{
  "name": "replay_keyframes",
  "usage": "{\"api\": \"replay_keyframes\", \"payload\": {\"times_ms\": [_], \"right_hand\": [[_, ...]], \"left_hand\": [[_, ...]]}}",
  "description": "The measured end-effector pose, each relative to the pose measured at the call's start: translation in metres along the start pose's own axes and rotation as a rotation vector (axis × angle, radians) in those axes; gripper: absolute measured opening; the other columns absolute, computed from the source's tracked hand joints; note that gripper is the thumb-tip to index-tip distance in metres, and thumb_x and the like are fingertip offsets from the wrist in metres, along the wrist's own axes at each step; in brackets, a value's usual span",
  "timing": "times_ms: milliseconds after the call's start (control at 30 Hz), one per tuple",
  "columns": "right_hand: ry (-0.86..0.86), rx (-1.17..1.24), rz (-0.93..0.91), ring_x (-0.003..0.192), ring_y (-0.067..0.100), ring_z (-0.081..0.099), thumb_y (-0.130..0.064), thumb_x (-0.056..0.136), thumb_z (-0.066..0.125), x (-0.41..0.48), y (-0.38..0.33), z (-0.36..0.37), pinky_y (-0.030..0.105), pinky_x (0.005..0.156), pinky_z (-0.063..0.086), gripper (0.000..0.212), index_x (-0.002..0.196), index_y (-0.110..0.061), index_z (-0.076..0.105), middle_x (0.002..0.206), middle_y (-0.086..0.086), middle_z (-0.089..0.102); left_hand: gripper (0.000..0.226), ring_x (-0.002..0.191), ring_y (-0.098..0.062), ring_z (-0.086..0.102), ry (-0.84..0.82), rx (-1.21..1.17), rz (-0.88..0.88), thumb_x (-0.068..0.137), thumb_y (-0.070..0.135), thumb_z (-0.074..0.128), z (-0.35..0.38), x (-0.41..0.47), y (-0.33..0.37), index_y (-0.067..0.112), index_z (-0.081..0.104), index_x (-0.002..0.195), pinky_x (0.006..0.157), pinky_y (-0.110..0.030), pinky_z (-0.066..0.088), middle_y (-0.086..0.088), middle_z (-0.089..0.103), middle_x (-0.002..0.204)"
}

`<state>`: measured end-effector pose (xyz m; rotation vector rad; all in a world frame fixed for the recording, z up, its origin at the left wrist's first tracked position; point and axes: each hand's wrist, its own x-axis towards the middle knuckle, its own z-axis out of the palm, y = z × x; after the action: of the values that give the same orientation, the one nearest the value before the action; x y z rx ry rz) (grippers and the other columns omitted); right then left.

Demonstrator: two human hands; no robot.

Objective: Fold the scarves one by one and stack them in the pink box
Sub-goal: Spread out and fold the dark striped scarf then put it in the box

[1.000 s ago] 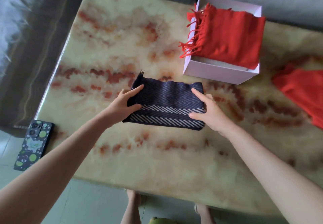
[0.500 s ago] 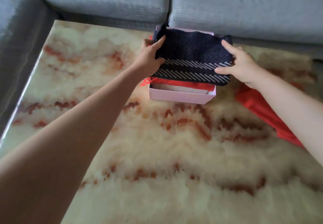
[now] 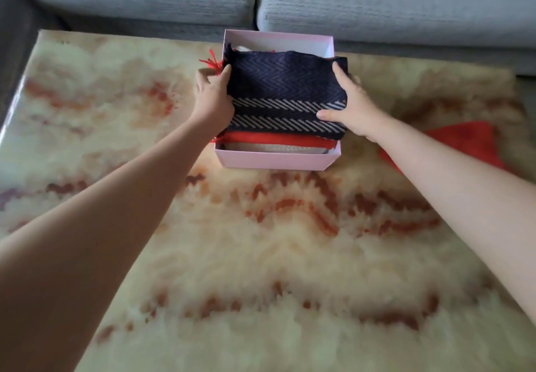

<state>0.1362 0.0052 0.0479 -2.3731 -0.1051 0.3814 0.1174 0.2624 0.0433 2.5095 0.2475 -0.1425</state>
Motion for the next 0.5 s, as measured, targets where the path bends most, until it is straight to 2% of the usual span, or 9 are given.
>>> {"api": "replay_keyframes", "payload": {"times_ms": [67,100,133,200,233,300,400,500], "right_hand": [[0.017,-0.107,-0.023,0.147,0.021,-0.007,-0.030,0.078,0.076,-0.004,-0.005,-0.002,0.029,0.115,0.004,0.103,0.153,-0.024,0.005,0.158,0.010,-0.013],[0.027,-0.148,-0.045,0.146,0.021,-0.013,-0.035,0.077,0.077,-0.005,-0.008,-0.003,0.029,0.115,0.002,0.107,0.152,-0.025,0.002,0.156,0.009,-0.022],[0.032,-0.162,-0.078,0.145,0.020,-0.015,-0.038,0.076,0.077,-0.006,-0.011,-0.004,0.028,0.114,0.003,0.109,0.152,-0.026,0.000,0.155,0.007,-0.026],[-0.012,-0.139,-0.138,0.146,0.015,-0.011,-0.040,0.076,0.075,-0.004,-0.013,-0.004,0.025,0.111,0.004,0.108,0.152,-0.026,0.000,0.157,0.003,-0.022],[-0.048,-0.150,-0.149,0.146,0.014,-0.009,-0.042,0.077,0.073,-0.003,-0.013,-0.002,0.026,0.113,0.004,0.106,0.152,-0.026,0.000,0.159,0.001,-0.016],[-0.097,-0.262,-0.138,0.146,0.014,-0.007,-0.049,0.079,0.069,0.003,-0.009,0.006,0.033,0.119,0.003,0.103,0.152,-0.024,0.001,0.160,-0.001,-0.007],[-0.152,-0.422,-0.117,0.146,0.015,-0.009,-0.057,0.079,0.063,0.012,-0.002,0.018,0.036,0.119,-0.001,0.107,0.151,-0.021,-0.007,0.159,0.000,-0.013],[-0.215,-0.421,-0.109,0.145,0.015,-0.014,-0.060,0.079,0.062,0.019,0.002,0.020,0.036,0.118,-0.002,0.110,0.150,-0.023,-0.013,0.157,0.000,-0.020]], "left_hand": [[0.066,0.140,-0.036,0.012,0.017,0.145,0.062,0.089,0.011,0.050,-0.003,-0.002,0.004,0.027,0.025,0.149,0.111,-0.045,0.018,-0.014,0.009,0.154],[0.066,0.143,-0.036,0.005,0.039,0.186,0.166,0.089,0.017,0.053,-0.002,-0.002,0.004,0.027,0.026,0.148,0.112,-0.048,0.015,-0.015,0.005,0.156],[0.065,0.145,-0.036,0.002,0.049,0.188,0.301,0.089,0.019,0.055,-0.001,-0.001,0.004,0.024,0.028,0.148,0.114,-0.049,0.012,-0.017,0.005,0.157],[0.063,0.145,-0.037,0.003,-0.010,0.177,0.489,0.090,0.026,0.056,0.003,0.004,0.002,0.020,0.031,0.147,0.117,-0.048,0.011,-0.020,0.011,0.156],[0.062,0.146,-0.034,0.002,-0.074,0.193,0.491,0.092,0.033,0.054,0.006,0.005,0.000,0.022,0.028,0.148,0.118,-0.048,0.010,-0.016,0.011,0.157],[0.063,0.147,-0.025,-0.004,-0.183,0.279,0.385,0.096,0.046,0.044,0.016,0.006,-0.009,0.031,0.016,0.150,0.119,-0.044,0.002,-0.007,0.001,0.159],[0.066,0.146,-0.023,-0.009,-0.189,0.399,0.340,0.095,0.054,0.033,0.030,0.002,-0.020,0.035,0.001,0.150,0.117,-0.042,-0.006,-0.004,-0.011,0.159],[0.067,0.146,-0.022,-0.011,-0.203,0.366,0.315,0.095,0.055,0.031,0.036,0.003,-0.025,0.035,-0.002,0.150,0.117,-0.038,-0.006,-0.004,-0.014,0.158]]}}
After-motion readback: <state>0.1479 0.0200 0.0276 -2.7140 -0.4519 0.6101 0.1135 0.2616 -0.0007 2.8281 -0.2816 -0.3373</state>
